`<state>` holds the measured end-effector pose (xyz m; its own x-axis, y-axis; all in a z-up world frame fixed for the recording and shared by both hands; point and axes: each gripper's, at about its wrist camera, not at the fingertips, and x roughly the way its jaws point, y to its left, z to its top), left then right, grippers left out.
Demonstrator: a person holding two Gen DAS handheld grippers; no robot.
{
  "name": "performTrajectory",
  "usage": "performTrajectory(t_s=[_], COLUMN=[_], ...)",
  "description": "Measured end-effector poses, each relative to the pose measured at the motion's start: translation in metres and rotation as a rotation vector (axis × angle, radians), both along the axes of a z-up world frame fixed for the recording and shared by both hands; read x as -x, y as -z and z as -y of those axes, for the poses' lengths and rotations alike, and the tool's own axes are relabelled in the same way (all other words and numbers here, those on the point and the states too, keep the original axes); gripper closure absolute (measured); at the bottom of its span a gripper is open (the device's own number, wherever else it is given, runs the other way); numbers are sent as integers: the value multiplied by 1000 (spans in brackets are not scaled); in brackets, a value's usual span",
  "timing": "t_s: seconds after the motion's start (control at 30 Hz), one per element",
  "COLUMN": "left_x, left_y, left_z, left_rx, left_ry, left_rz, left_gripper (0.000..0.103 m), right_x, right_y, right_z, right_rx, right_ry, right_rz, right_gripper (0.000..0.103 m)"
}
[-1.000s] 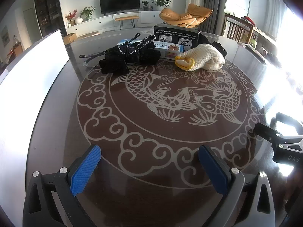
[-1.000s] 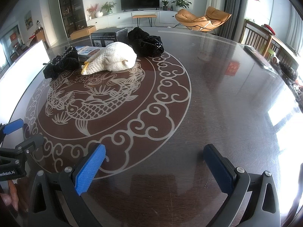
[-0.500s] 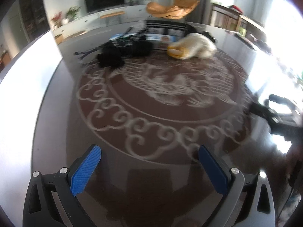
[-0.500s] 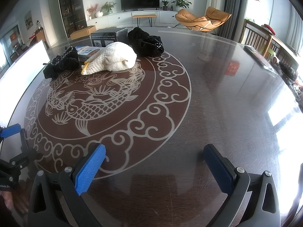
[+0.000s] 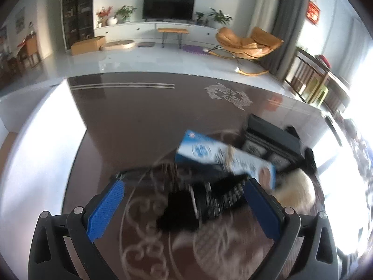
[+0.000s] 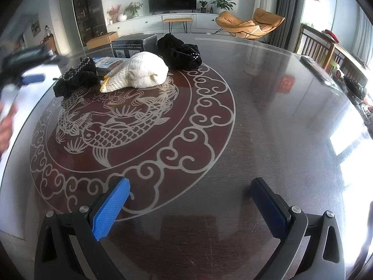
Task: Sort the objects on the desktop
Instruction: 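Lower the left gripper onto the black fuzzy bag and close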
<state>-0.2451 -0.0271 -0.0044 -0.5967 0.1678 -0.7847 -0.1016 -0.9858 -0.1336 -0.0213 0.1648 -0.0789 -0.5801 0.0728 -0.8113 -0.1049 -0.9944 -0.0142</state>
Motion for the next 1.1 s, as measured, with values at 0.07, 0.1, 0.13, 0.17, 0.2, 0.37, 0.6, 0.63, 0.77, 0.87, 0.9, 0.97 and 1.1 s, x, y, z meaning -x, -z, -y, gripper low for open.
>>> performTrajectory(t_s=[0.07,0.1,0.13,0.17,0.2,0.37,0.6,0.63,0.77,0.87,0.9,0.97,1.1], left_x=[13,11,11,12,12,-19,-106,-116,-154,-157,-156,-141,-103], left_y=[15,16,17,22,25,25,37,36,32,21,16,1,6], left_z=[-4,-8,-14,-19,-22,-24,-14,-14,-15,-18,-21,-27,-51], left_rx=[-17,25,49,30,4,8,60,74,121,157,158,144,193], left_ry=[4,6,39,102,145,181,220,234,335,355,353,352,355], left_rz=[28,-14,-29,-2,21,13,48,49,38,-7,-23,-69,-47], left_gripper=[0,0,0,4,13,38,44,44,37,27,25,14,1], right_x=[0,0,0,0,0,0,0,0,0,0,0,-1,0], right_y=[0,0,0,0,0,0,0,0,0,0,0,0,0], right_z=[0,0,0,0,0,0,0,0,0,0,0,0,0], right_rx=[0,0,0,0,0,0,0,0,0,0,0,0,0], right_ry=[0,0,0,0,0,1,1,1,1,1,1,1,2], right_rz=[0,0,0,0,0,0,0,0,0,0,0,0,0], right_gripper=[0,0,0,0,0,0,0,0,0,0,0,0,0])
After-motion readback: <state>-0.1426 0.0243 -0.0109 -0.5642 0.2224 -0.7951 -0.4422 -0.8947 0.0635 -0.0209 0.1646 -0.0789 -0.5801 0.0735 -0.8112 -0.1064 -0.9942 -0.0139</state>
